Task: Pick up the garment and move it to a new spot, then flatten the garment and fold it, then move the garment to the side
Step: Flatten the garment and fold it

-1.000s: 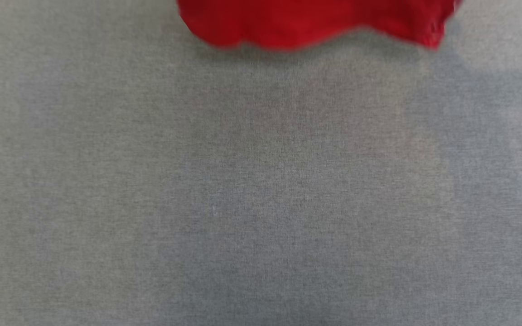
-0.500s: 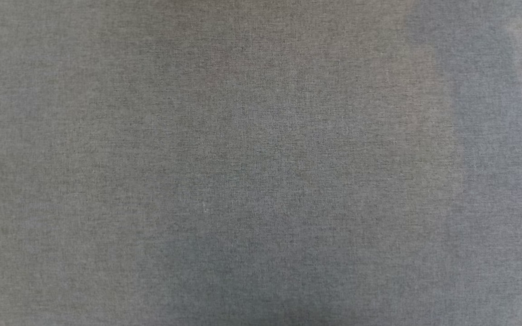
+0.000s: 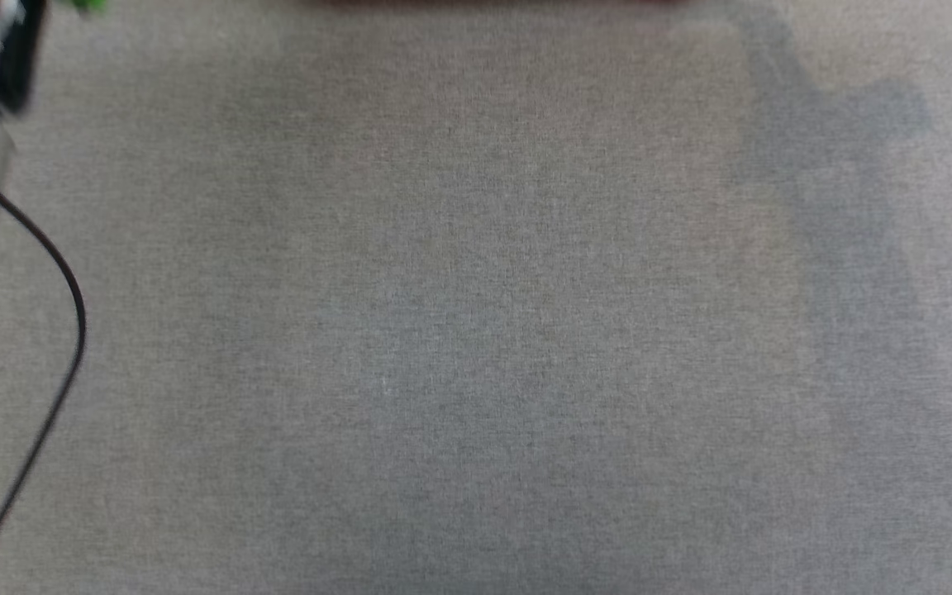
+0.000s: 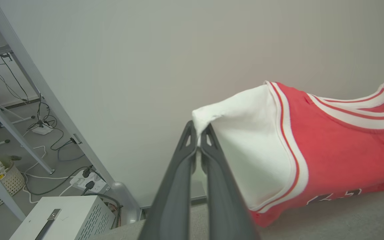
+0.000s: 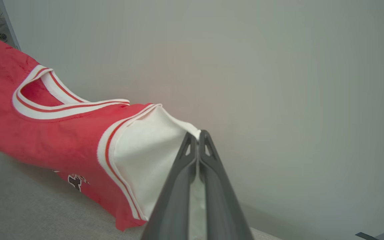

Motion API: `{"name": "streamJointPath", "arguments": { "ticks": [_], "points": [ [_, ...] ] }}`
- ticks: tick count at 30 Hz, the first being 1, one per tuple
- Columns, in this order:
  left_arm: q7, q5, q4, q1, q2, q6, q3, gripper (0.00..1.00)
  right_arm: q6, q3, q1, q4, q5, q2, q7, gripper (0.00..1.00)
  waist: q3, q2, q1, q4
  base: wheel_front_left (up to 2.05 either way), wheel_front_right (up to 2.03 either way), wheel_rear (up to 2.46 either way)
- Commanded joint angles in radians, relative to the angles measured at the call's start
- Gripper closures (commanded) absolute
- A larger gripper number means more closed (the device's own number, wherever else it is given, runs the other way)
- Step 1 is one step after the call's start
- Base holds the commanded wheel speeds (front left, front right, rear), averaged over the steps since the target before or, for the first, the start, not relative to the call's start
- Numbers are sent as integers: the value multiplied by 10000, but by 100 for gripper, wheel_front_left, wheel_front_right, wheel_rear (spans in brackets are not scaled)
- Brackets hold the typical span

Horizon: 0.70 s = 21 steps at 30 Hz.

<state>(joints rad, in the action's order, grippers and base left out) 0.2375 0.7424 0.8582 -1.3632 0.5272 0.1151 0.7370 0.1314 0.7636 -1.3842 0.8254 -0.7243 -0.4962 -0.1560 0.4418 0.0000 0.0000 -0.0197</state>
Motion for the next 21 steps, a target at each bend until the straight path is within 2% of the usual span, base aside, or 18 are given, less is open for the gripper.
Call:
{"name": "streamJointPath", "arguments": {
  "ticks": [1,6,13,21],
  "points": [
    [106,140,-115,657,61,-41,-37,100,-7,166,547,-177,-269,-96,-160,100,-680,0,0,70,0,0,0],
    [223,686,-867,3110,248,-398,-488,100,-7,865,2397,-938,-1073,-600,-374,100,-1414,0,0,103,0,0,0],
    [239,1006,-2774,7113,530,-1166,-787,100,-7,1542,5221,-2064,-1864,-1528,-481,100,-2468,0,0,68,0,0,0],
    [228,1510,-4370,10594,804,-2091,-704,100,-7,1279,8053,-2618,-2232,-2148,-665,100,-3293,0,0,-5,0,0,0]
  ]
}}
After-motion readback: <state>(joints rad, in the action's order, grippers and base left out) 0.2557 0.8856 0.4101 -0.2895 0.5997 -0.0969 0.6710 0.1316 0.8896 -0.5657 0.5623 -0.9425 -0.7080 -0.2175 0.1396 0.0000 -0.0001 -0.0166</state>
